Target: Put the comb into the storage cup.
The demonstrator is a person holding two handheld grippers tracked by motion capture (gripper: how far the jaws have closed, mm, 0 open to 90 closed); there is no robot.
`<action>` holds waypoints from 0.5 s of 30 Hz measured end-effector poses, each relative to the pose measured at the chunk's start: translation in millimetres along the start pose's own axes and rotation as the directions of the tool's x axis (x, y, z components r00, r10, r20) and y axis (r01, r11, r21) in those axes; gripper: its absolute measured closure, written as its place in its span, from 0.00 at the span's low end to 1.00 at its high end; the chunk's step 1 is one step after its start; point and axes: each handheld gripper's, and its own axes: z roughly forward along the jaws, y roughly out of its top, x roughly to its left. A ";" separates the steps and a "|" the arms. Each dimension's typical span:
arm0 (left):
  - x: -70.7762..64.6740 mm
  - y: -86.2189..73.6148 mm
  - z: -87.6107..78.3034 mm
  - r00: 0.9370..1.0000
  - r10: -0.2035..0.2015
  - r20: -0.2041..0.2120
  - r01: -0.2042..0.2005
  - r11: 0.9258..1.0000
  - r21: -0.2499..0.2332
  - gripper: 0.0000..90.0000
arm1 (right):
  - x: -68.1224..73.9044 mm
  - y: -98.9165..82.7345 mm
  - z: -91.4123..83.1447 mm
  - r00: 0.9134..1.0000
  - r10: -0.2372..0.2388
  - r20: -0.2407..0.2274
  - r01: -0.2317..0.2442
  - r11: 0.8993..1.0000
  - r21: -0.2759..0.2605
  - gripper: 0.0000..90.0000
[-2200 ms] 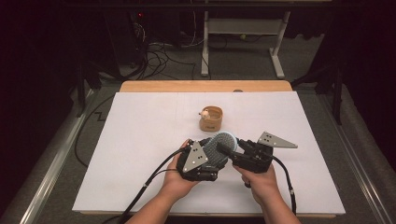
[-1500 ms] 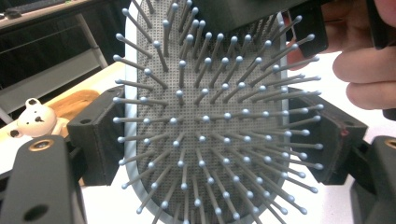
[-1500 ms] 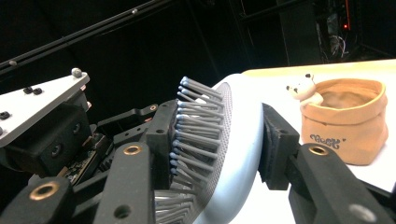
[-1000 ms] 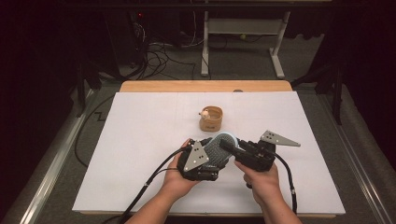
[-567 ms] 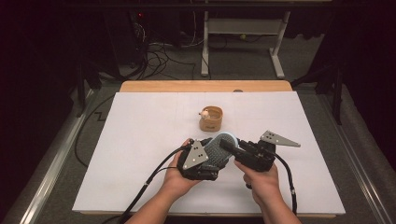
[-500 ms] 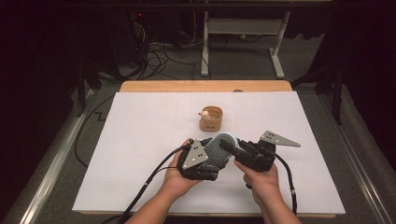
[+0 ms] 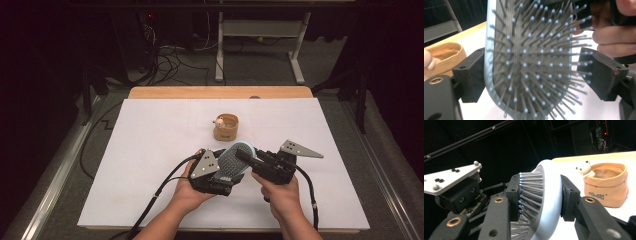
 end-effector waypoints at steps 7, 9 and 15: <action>3.5 -2.0 -1.4 1.000 -0.015 0.025 0.015 1.000 -0.008 0.09 | 1.0 3.1 -3.7 1.000 -0.011 0.008 0.011 1.000 -0.017 0.68; 4.2 -2.8 -1.7 0.999 -0.014 0.034 0.014 1.000 -0.002 0.08 | 2.2 3.6 -4.0 1.000 -0.020 0.011 0.020 1.000 -0.016 0.68; 5.2 -7.0 -5.3 0.999 -0.011 0.053 0.010 1.000 0.006 0.03 | 2.9 5.0 -5.4 0.999 -0.037 0.018 0.037 0.999 -0.024 0.68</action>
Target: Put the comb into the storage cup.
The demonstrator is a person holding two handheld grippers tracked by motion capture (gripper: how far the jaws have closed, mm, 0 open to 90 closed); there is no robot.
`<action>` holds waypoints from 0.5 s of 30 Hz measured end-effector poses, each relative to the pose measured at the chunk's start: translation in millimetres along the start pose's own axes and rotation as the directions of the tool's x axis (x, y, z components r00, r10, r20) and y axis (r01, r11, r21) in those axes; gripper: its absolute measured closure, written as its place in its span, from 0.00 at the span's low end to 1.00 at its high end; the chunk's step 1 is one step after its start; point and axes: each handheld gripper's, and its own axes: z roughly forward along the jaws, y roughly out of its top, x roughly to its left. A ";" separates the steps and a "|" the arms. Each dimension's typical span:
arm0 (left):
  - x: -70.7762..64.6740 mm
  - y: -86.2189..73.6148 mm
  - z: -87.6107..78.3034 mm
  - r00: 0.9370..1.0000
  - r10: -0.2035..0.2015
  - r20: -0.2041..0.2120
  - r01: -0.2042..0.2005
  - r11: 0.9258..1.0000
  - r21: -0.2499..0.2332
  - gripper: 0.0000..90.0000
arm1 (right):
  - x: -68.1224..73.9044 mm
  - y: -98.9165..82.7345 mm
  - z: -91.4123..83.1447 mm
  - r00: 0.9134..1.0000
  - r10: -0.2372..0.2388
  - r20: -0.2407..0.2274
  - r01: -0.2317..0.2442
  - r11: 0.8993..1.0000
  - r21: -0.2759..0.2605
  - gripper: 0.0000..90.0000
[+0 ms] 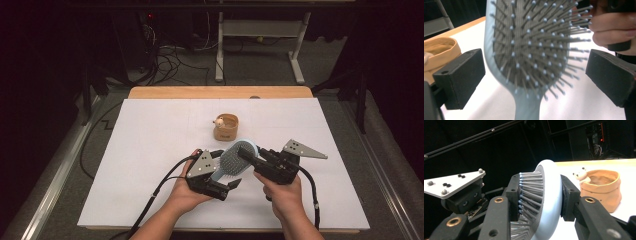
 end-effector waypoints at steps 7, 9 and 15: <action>6.8 -4.9 -13.3 1.000 -0.014 -0.015 0.014 1.000 -0.020 0.03 | -1.7 2.4 -4.9 1.000 -0.006 0.013 0.006 1.000 -0.018 0.68; 9.2 -5.9 -17.0 1.000 -0.014 -0.018 0.014 1.000 -0.016 0.02 | -2.2 3.0 -6.0 1.000 -0.011 0.018 0.011 1.000 -0.020 0.68; 17.5 -9.1 -30.2 0.999 -0.026 -0.047 0.025 1.000 -0.013 0.01 | -2.7 5.2 -9.2 0.999 -0.024 0.028 0.024 0.999 -0.029 0.68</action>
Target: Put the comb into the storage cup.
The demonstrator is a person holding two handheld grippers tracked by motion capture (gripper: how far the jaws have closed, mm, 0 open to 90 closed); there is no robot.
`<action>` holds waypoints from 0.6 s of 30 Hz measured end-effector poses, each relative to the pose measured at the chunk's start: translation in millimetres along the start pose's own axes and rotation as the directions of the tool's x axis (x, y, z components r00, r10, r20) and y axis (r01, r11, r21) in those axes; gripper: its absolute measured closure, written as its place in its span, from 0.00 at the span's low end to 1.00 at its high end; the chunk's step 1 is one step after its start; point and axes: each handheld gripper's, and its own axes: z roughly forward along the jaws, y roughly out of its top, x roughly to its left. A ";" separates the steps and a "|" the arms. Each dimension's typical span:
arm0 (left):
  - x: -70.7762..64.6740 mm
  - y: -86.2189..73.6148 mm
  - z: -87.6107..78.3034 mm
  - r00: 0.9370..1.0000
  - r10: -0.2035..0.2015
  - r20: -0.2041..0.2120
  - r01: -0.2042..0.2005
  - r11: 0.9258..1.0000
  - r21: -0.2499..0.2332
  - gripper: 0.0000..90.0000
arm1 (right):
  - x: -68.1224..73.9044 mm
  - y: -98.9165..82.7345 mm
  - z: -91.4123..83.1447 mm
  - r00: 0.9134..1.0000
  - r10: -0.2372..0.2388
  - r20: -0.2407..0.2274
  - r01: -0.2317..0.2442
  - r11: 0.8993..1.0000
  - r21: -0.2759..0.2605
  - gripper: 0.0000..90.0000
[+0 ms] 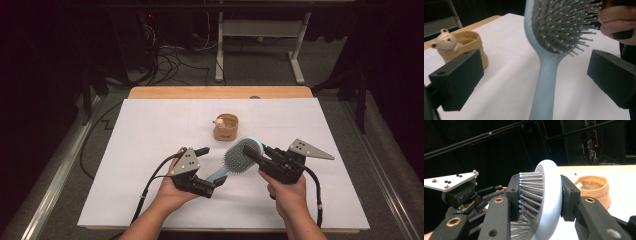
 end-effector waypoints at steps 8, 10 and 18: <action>15.8 -9.1 -16.0 0.999 -0.034 -0.036 0.034 0.999 -0.010 0.01 | 0.5 1.1 -2.2 1.000 -0.016 0.008 0.016 1.000 -0.001 0.68; 19.8 -12.0 -20.6 0.998 -0.042 -0.048 0.042 0.999 -0.015 0.01 | 0.1 1.3 -2.7 1.000 -0.023 0.007 0.023 1.000 -0.001 0.68; 33.6 -25.8 -40.2 0.991 -0.070 -0.116 0.066 0.997 -0.042 0.01 | -0.4 2.3 -5.1 0.999 -0.037 0.019 0.037 0.999 -0.005 0.68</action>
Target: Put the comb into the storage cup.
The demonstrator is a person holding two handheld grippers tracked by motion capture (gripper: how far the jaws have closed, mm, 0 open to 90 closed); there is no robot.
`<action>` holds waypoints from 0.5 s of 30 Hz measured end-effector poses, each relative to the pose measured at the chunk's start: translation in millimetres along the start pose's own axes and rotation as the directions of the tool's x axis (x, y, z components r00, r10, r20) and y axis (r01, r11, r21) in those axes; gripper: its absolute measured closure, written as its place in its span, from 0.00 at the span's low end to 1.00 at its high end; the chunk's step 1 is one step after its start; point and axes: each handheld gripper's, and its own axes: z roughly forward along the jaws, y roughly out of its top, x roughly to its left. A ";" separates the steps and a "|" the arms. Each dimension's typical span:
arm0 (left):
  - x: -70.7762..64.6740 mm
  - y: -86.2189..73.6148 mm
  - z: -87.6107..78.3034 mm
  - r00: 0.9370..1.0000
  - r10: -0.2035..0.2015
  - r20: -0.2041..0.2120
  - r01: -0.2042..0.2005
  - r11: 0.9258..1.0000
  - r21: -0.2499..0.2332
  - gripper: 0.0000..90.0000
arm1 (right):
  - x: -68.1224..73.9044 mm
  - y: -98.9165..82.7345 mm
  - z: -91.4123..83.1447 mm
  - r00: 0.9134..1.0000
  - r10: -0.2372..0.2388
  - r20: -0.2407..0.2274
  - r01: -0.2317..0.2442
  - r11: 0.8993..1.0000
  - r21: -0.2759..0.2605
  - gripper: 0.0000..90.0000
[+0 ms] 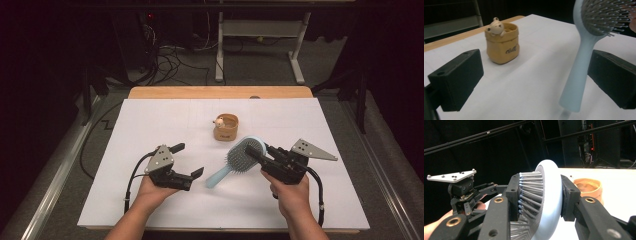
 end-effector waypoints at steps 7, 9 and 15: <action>12.2 -12.4 -9.3 0.998 -0.031 -0.053 0.031 0.999 -0.010 0.00 | -0.3 -0.2 -1.7 1.000 -0.016 0.013 0.016 1.000 0.004 0.68; 14.0 -14.9 -11.2 0.997 -0.031 -0.074 0.030 0.999 -0.014 0.00 | -1.3 -0.4 -2.2 1.000 -0.018 0.017 0.018 1.000 0.001 0.68; 17.7 -20.9 -15.2 0.995 -0.027 -0.100 0.025 1.000 -0.015 0.00 | -2.5 0.3 -5.5 0.999 -0.024 0.030 0.024 1.000 -0.002 0.68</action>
